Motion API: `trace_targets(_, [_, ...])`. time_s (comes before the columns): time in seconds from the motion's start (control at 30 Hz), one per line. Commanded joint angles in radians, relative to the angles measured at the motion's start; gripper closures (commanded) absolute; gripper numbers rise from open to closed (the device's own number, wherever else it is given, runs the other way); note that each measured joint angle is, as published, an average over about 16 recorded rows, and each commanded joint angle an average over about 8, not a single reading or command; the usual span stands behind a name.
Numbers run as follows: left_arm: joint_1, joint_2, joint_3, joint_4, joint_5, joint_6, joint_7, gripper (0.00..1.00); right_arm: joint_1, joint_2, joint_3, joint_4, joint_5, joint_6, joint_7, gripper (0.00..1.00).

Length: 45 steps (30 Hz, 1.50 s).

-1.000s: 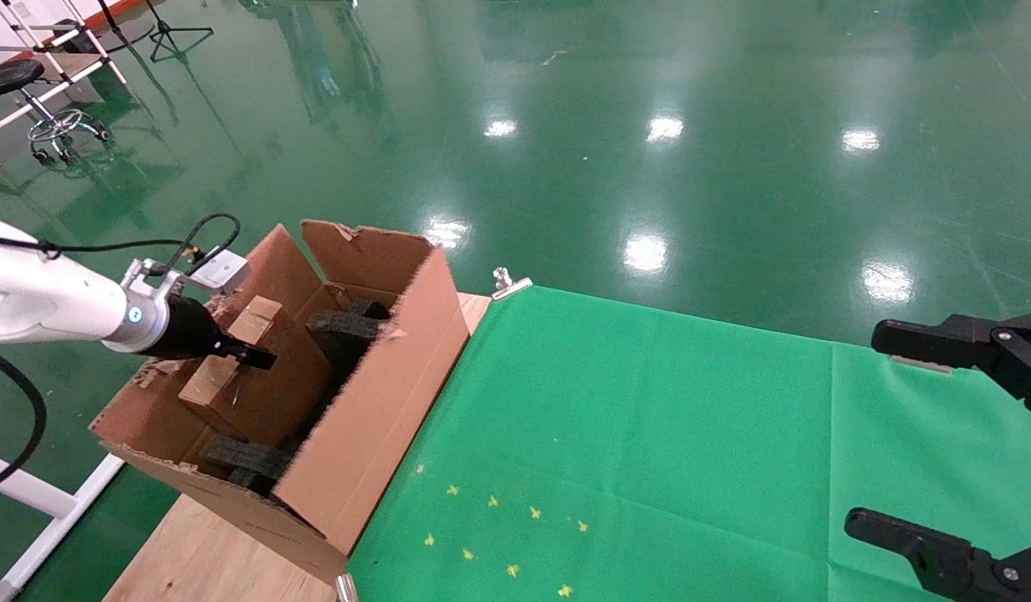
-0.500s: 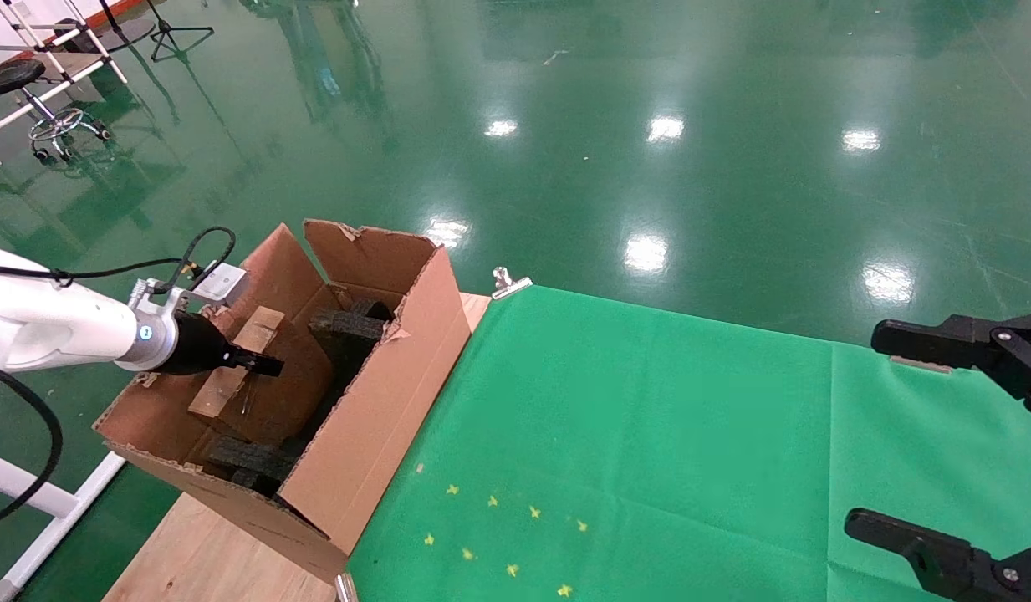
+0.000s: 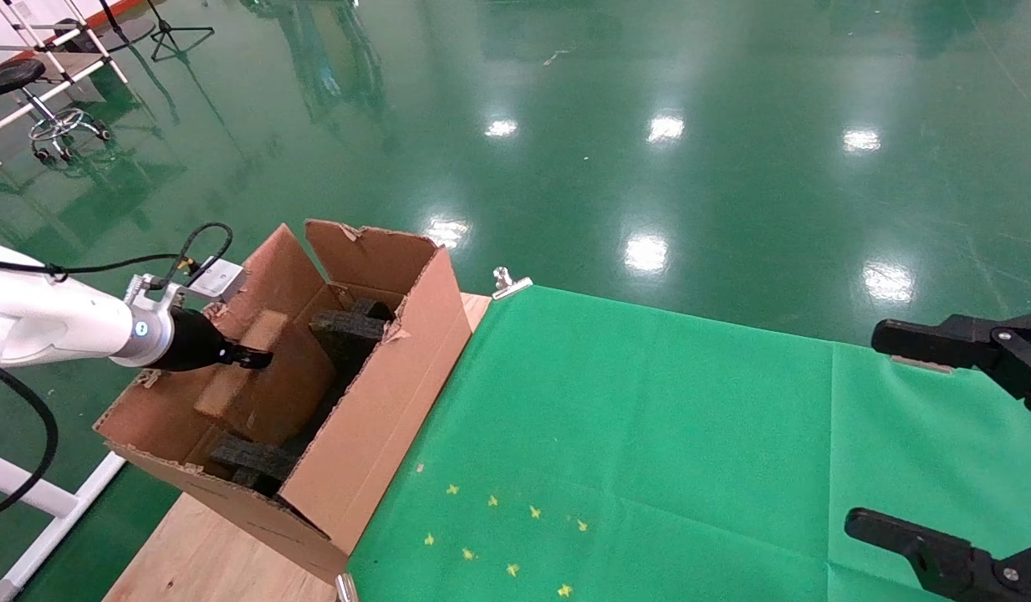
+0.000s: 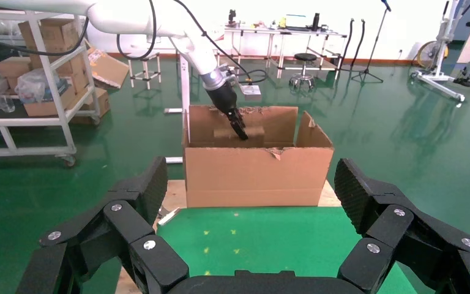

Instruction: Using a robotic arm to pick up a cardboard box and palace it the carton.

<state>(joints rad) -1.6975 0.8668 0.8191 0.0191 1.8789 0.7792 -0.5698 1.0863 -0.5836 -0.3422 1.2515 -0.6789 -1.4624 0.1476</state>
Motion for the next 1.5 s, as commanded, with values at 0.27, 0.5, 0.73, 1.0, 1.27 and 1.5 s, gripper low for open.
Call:
trace_targets(0.27, [-0.028, -0.014, -0.015, -0.020, -0.021, 0.038, 0.014, 0.00, 0.000, 0.000, 0.000, 0.000, 0.000, 0.000, 0.000, 0.00])
trace_targets(0.5, [-0.135, -0.098, -0.080, -0.108, -0.118, 0.220, 0.079, 0.00, 0.000, 0.000, 0.000, 0.000, 0.000, 0.000, 0.000, 0.00])
trace_targets(0.73, [-0.205, -0.165, -0.117, -0.188, -0.177, 0.360, 0.105, 0.00, 0.000, 0.000, 0.000, 0.000, 0.000, 0.000, 0.000, 0.00])
trace_targets(1.0, [-0.212, -0.174, -0.120, -0.212, -0.184, 0.382, 0.104, 0.00, 0.000, 0.000, 0.000, 0.000, 0.000, 0.000, 0.000, 0.00])
trace_targets(1.27, [-0.136, -0.181, -0.158, -0.310, -0.271, 0.413, 0.130, 0.00, 0.000, 0.000, 0.000, 0.000, 0.000, 0.000, 0.000, 0.00])
trace_targets(1.5, [-0.038, -0.191, -0.207, -0.438, -0.384, 0.452, 0.162, 0.00, 0.000, 0.000, 0.000, 0.000, 0.000, 0.000, 0.000, 0.00])
